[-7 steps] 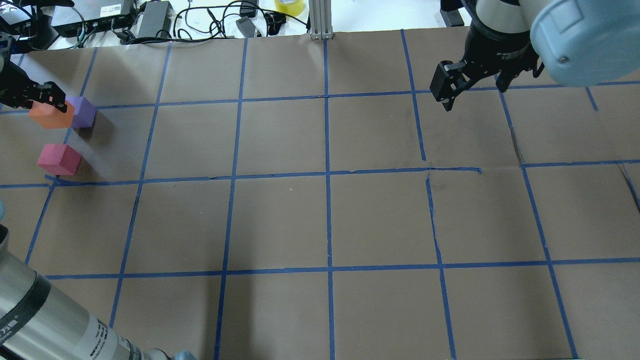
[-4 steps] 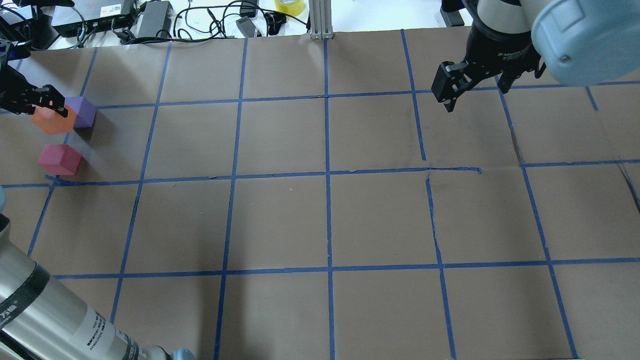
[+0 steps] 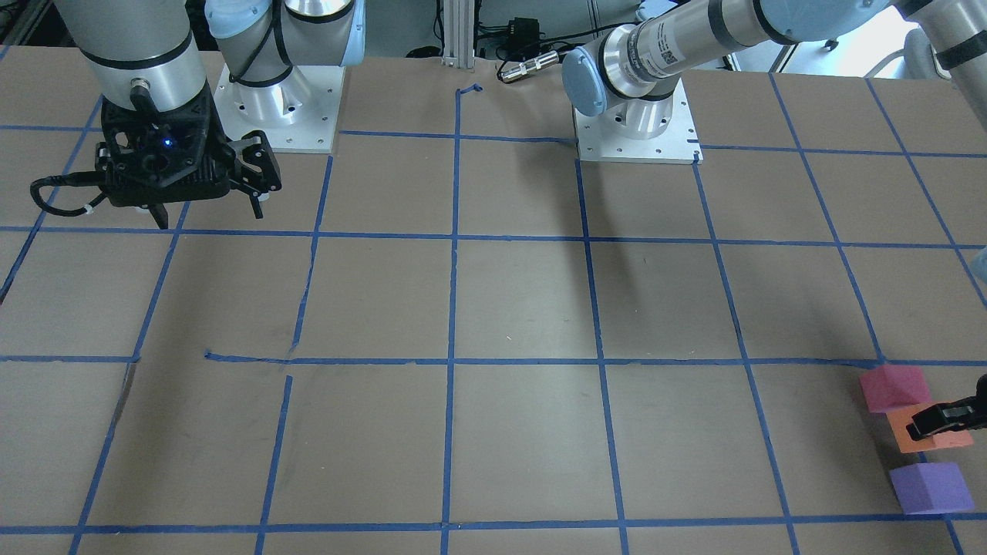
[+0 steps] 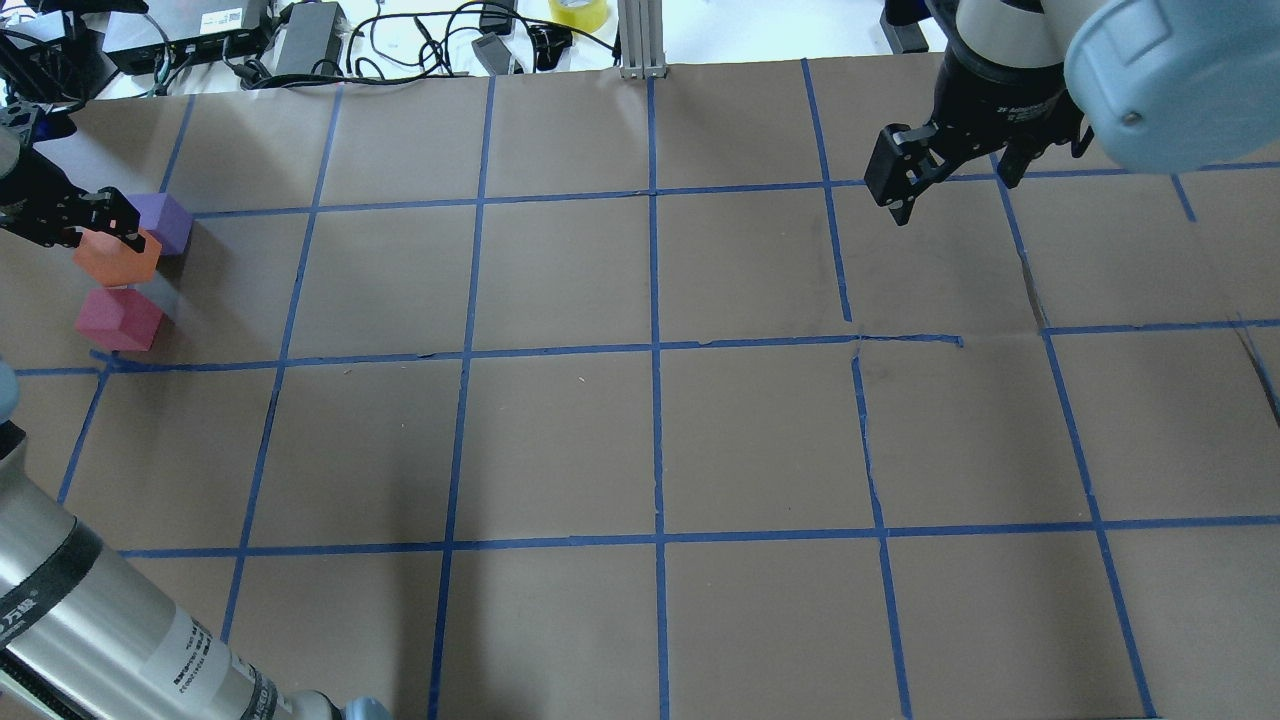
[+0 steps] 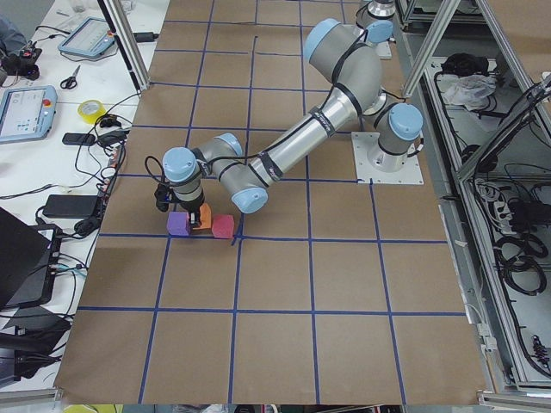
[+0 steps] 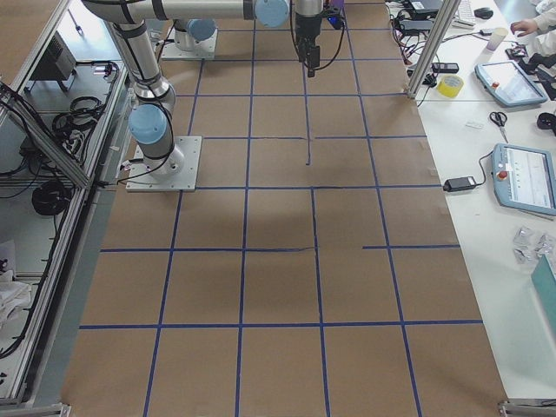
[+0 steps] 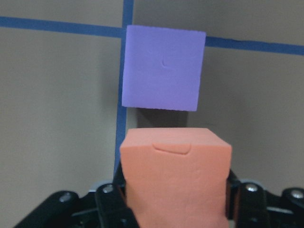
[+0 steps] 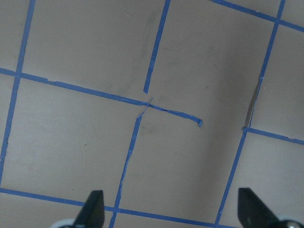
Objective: Arrange blocks in a line
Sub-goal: 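Lower the orange cube between the purple and pink cubes with the left gripper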
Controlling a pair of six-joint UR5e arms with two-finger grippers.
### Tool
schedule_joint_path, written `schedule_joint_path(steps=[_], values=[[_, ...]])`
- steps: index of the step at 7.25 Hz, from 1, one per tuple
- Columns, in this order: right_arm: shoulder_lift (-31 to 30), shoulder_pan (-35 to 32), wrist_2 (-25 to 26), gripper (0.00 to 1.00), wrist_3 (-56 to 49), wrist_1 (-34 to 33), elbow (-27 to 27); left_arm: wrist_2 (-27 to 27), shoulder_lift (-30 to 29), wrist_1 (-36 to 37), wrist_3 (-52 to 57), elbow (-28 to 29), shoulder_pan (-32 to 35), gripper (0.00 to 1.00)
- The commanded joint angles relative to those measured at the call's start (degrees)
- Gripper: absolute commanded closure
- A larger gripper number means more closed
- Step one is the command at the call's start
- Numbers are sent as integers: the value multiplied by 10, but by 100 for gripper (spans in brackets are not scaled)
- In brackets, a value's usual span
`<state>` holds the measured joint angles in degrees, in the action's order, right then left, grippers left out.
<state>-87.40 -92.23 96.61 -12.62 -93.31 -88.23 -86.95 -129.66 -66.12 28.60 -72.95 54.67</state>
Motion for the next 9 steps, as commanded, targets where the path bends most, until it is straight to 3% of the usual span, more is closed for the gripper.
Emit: schedule_joint_path(steps=[1,9], values=[[0,-1,2,0,0,1,0,-1,-12,5,1,0,0,100],[-1,-1,1,0,1,0,-4,-1,-31,68,37,-21,0,100]])
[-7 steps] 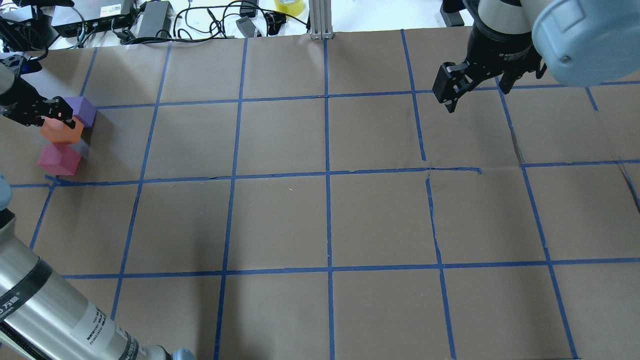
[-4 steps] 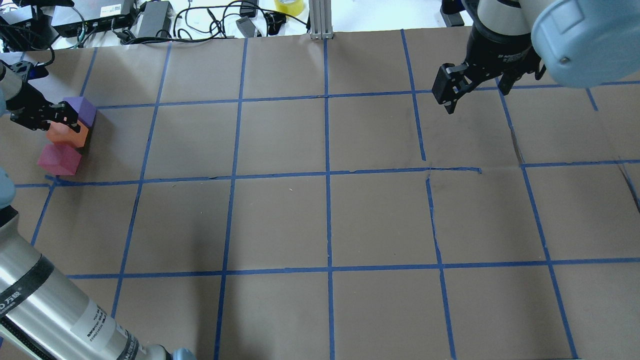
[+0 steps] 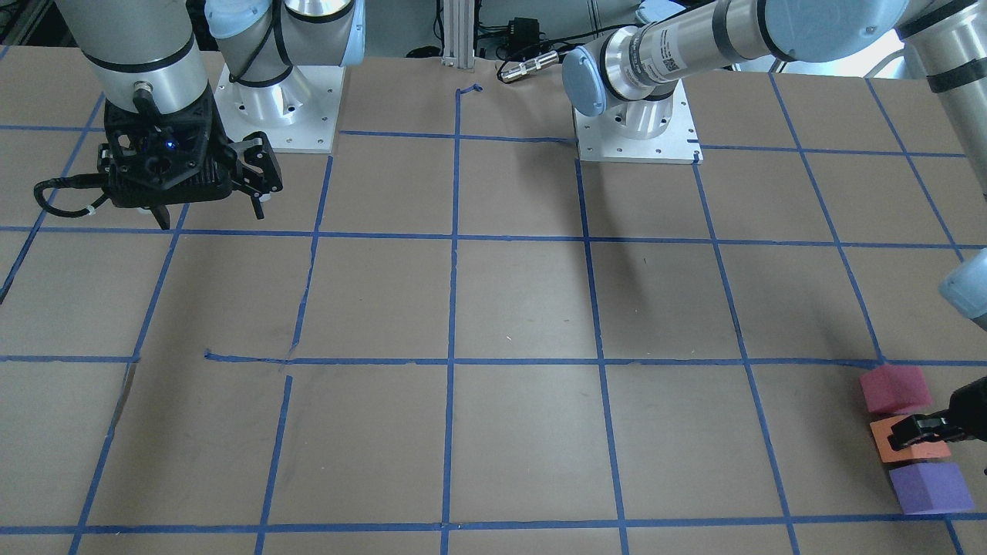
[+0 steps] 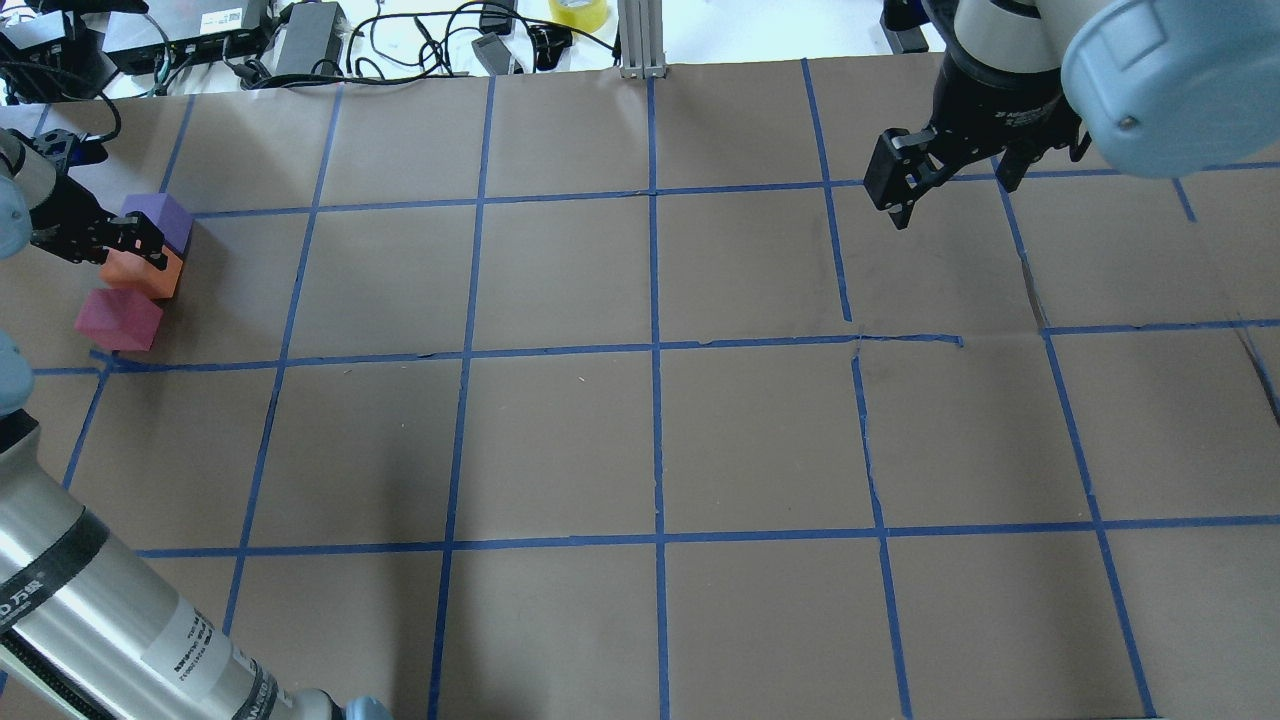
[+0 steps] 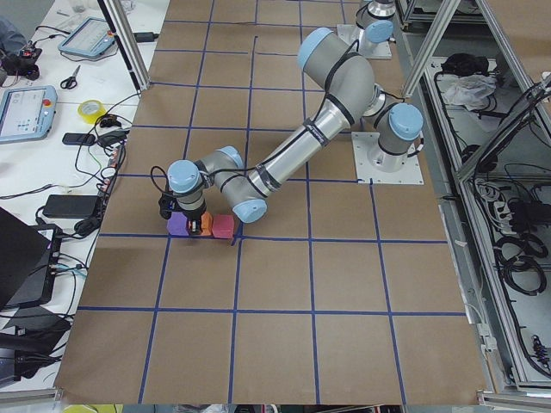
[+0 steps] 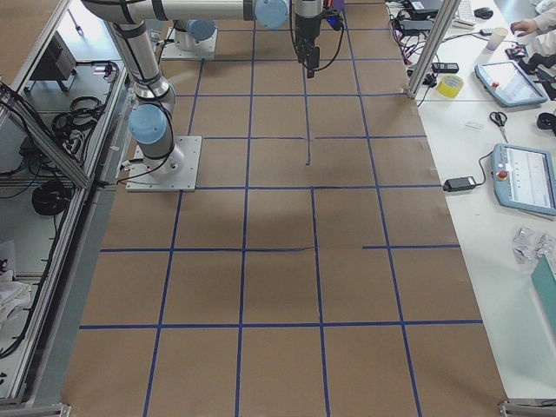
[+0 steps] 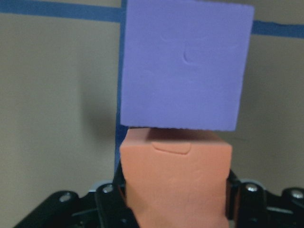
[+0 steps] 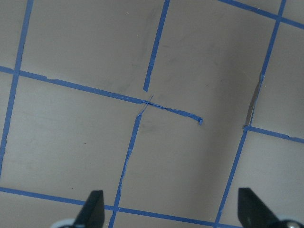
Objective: Arrange blocks in a line
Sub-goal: 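Lower the orange cube between the purple and pink cubes with the left gripper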
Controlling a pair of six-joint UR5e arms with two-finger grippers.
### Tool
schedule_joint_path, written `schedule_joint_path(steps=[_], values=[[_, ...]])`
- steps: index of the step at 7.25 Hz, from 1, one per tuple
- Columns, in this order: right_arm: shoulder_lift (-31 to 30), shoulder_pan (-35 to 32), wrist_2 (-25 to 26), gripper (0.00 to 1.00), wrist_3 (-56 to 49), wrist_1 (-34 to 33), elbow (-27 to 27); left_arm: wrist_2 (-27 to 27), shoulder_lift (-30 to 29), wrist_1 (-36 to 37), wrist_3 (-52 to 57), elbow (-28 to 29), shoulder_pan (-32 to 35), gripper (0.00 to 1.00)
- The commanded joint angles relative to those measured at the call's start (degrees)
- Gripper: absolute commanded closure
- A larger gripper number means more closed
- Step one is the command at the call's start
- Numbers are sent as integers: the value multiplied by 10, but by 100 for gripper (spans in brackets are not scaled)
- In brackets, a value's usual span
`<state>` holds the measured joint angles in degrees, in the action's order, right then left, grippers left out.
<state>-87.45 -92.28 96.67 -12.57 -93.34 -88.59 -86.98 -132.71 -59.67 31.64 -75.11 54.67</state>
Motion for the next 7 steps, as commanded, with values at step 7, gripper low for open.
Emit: schedule_joint_path(steps=[7], values=[[-1,0,2,0,-2,0,0,-4,1,19,29,-6,0,100]])
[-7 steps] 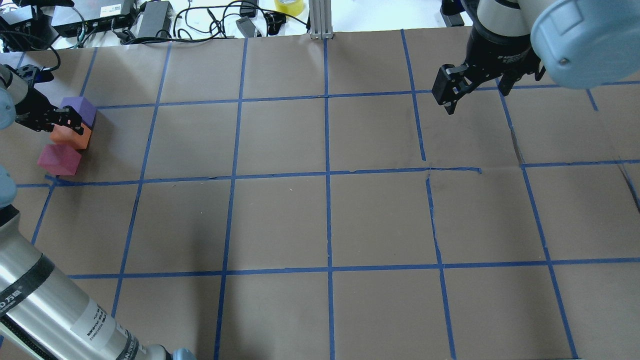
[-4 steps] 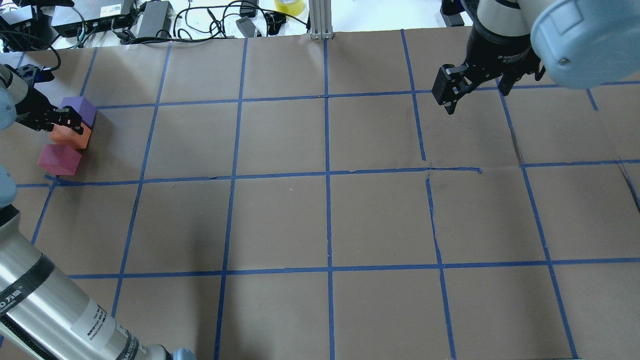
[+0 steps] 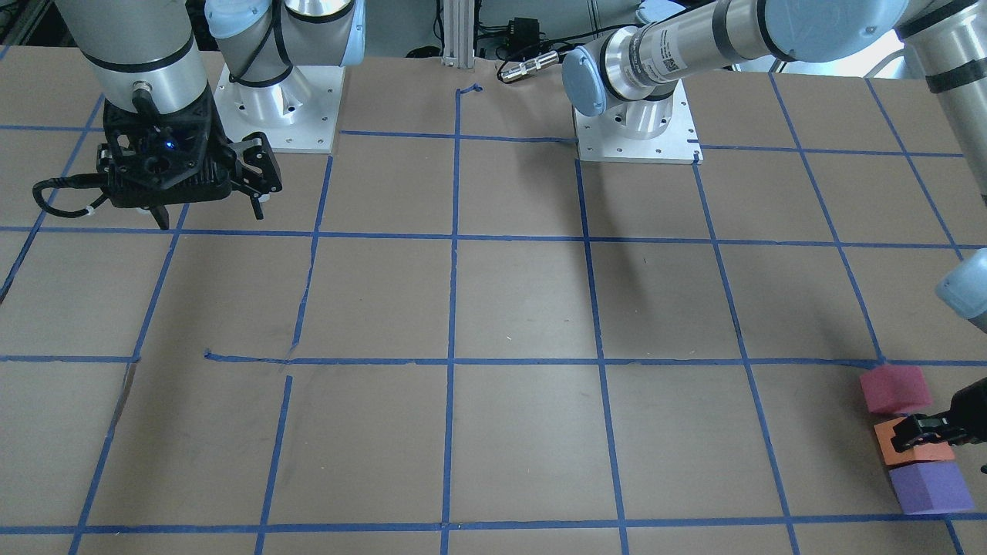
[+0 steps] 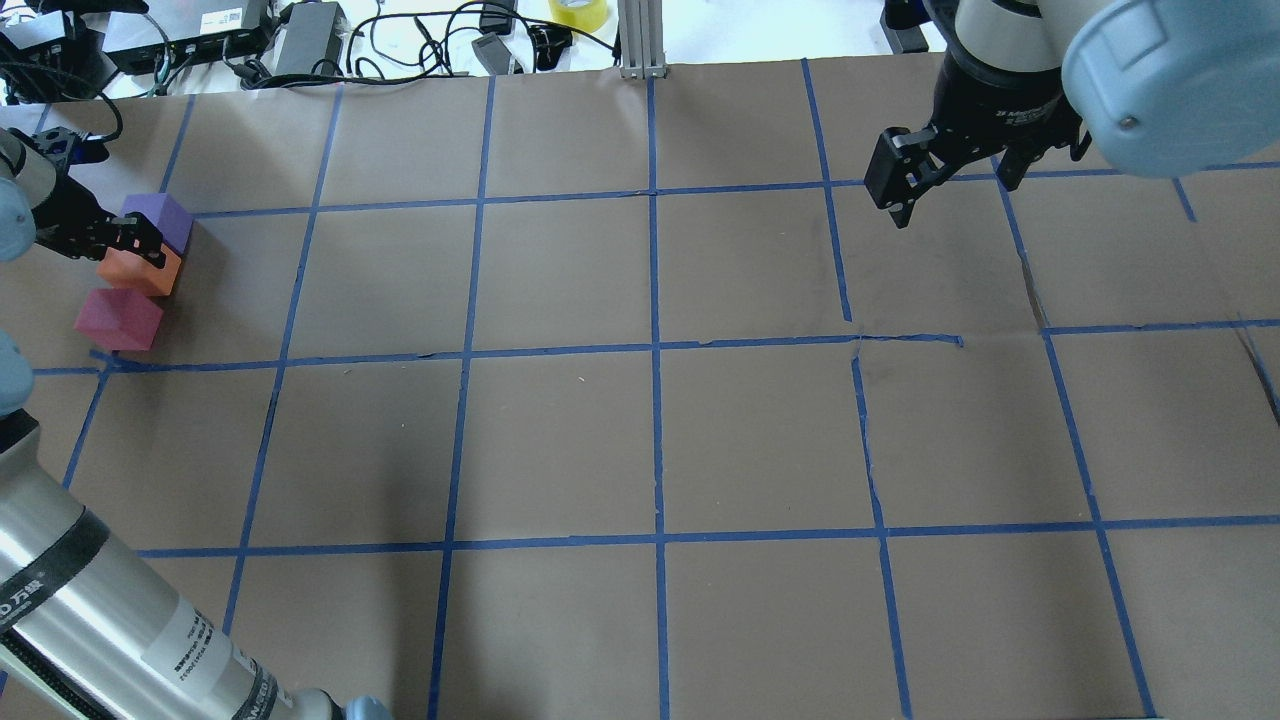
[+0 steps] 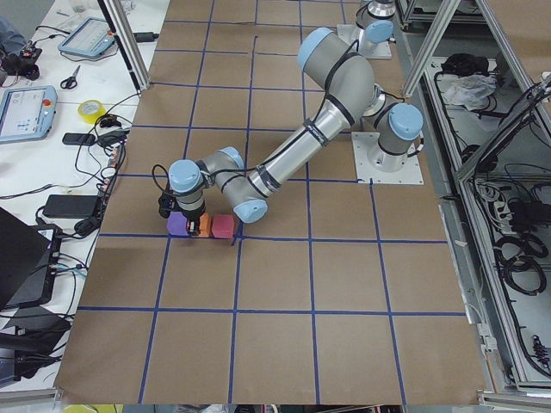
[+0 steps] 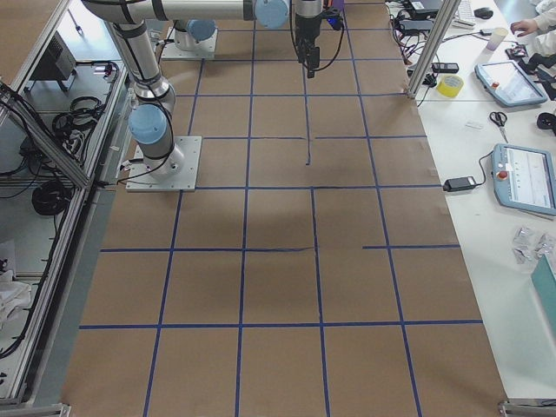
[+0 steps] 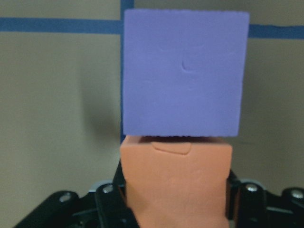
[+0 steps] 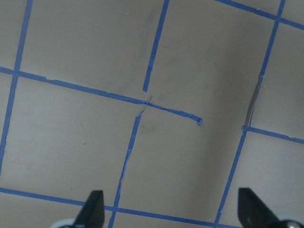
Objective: Arrange blocks in a line
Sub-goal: 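Lower the orange cube between the purple and pink cubes with the left gripper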
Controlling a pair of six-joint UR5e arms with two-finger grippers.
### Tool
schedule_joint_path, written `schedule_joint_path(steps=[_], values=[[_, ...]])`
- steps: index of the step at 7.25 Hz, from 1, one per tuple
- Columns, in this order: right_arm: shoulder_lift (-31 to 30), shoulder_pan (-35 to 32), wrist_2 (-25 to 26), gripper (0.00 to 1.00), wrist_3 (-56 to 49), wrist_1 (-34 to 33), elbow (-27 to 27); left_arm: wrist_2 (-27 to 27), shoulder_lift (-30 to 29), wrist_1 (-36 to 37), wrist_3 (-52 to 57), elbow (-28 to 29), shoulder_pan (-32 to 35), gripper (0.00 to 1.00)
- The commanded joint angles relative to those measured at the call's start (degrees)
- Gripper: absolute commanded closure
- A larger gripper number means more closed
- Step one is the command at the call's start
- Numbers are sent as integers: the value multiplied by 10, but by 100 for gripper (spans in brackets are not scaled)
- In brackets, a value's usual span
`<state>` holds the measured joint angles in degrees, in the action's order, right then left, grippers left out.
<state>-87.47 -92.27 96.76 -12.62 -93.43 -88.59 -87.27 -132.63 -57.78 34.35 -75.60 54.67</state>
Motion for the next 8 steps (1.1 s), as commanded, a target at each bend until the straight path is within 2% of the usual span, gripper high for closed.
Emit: schedule_joint_path(steps=[1,2,3,4,5,6,7,8], values=[[-1,0,0,0,0,1,0,-1,0,0,3,-1,0,100],[-1,0,-1,0,0,1,0,-1,0,0,4,-2,0,88],[-1,0,0,0,0,1,0,-1,1,0,5,-2,0,63],[-1,0,0,0,0,2,0,-1,0,0,5,-5,0,50],[-1,0,-1,0,0,2,0,-1,1,0,4,-8,0,25],[0,0,-1,0,0,2,0,-1,3,1,4,-15,-1,4],[0,0,0,0,0,2,0,-2,5,0,5,-17,-1,0],[-1,0,3,0,1,2,-1,-10,6,0,5,-18,-1,0]])
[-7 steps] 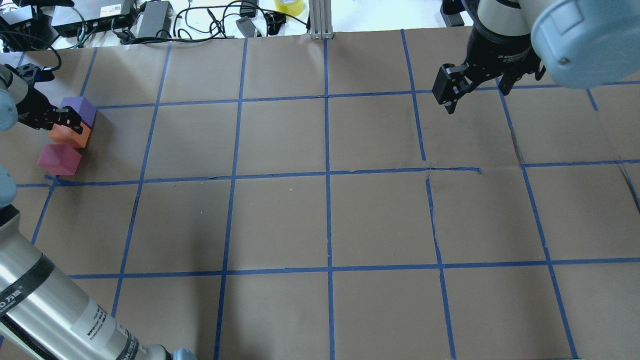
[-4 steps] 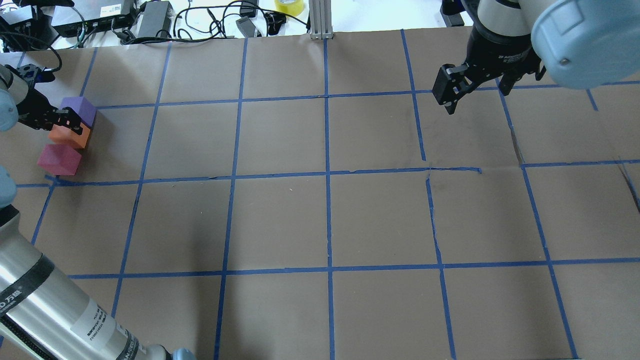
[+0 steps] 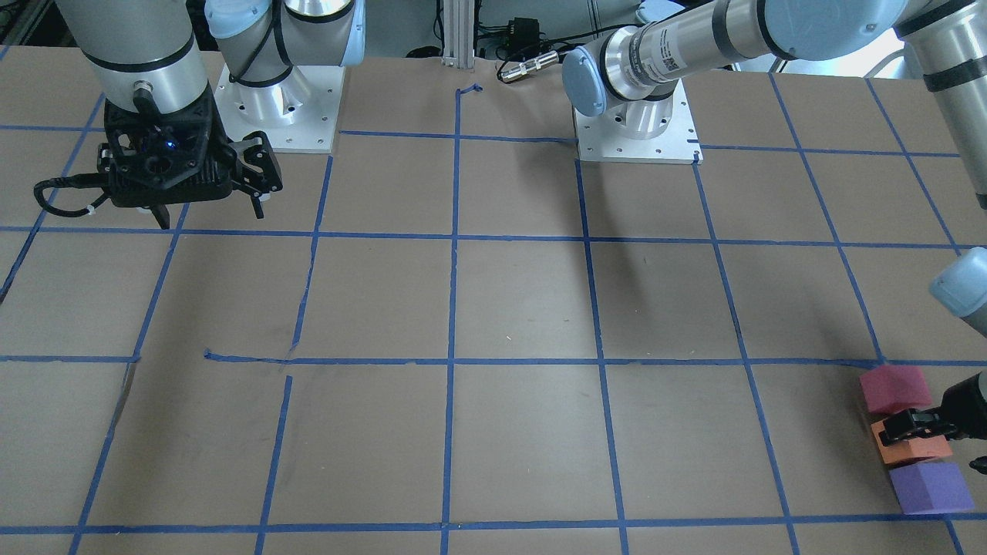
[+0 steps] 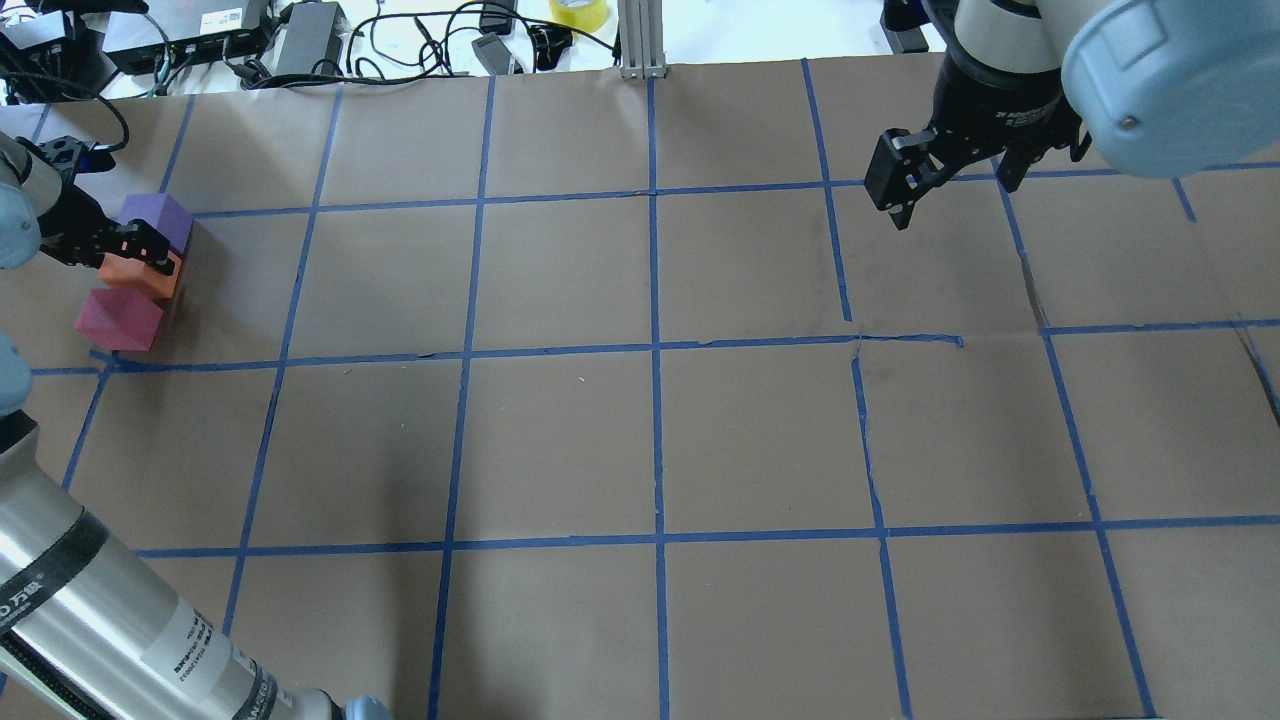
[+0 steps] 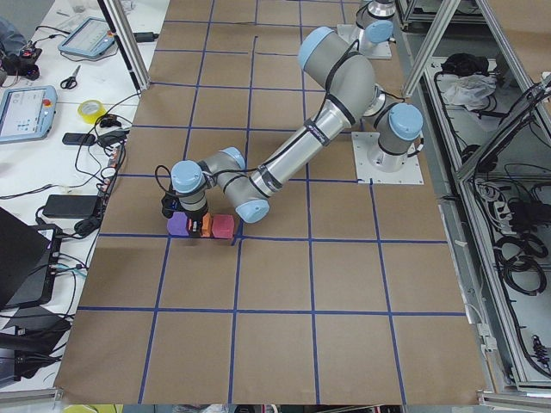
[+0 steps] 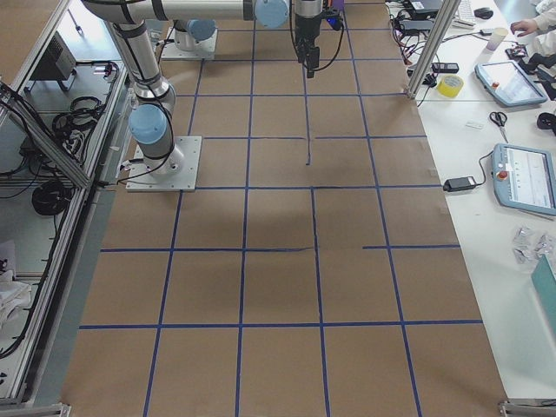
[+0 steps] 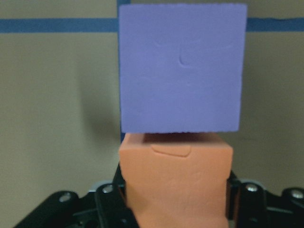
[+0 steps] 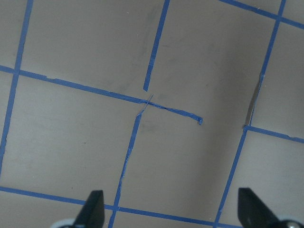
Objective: Arrange blocks in a line
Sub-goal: 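Open the left gripper to release the orange cube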
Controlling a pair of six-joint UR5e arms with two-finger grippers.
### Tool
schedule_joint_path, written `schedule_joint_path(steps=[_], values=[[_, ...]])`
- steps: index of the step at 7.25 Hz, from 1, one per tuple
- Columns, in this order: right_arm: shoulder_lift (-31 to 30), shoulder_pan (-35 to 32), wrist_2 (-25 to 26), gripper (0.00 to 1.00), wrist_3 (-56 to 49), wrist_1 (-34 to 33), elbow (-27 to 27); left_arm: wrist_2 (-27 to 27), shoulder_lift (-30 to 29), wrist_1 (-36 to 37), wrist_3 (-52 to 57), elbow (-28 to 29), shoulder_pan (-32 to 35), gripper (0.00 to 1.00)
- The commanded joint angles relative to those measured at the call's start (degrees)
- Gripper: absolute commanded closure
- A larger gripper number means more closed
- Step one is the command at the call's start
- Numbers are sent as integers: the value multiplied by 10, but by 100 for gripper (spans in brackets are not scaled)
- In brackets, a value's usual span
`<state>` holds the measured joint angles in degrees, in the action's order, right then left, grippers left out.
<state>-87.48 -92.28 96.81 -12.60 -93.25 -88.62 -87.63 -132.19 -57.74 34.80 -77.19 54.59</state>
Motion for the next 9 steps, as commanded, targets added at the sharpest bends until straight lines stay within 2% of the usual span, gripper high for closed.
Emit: schedule_joint_path(steps=[1,3,4,6,9], values=[[-1,0,9,0,-1,-1,-2,-27,13,-10,0,-2,0,0],[-1,0,10,0,-1,0,-3,-31,56,-26,19,-1,-5,0],[-1,0,9,0,-1,-1,-3,-31,88,-86,16,8,-5,0],[-1,0,11,0,0,0,-3,-31,192,-203,15,11,-5,0],[0,0,9,0,0,-1,-3,-24,323,-318,9,0,2,0]])
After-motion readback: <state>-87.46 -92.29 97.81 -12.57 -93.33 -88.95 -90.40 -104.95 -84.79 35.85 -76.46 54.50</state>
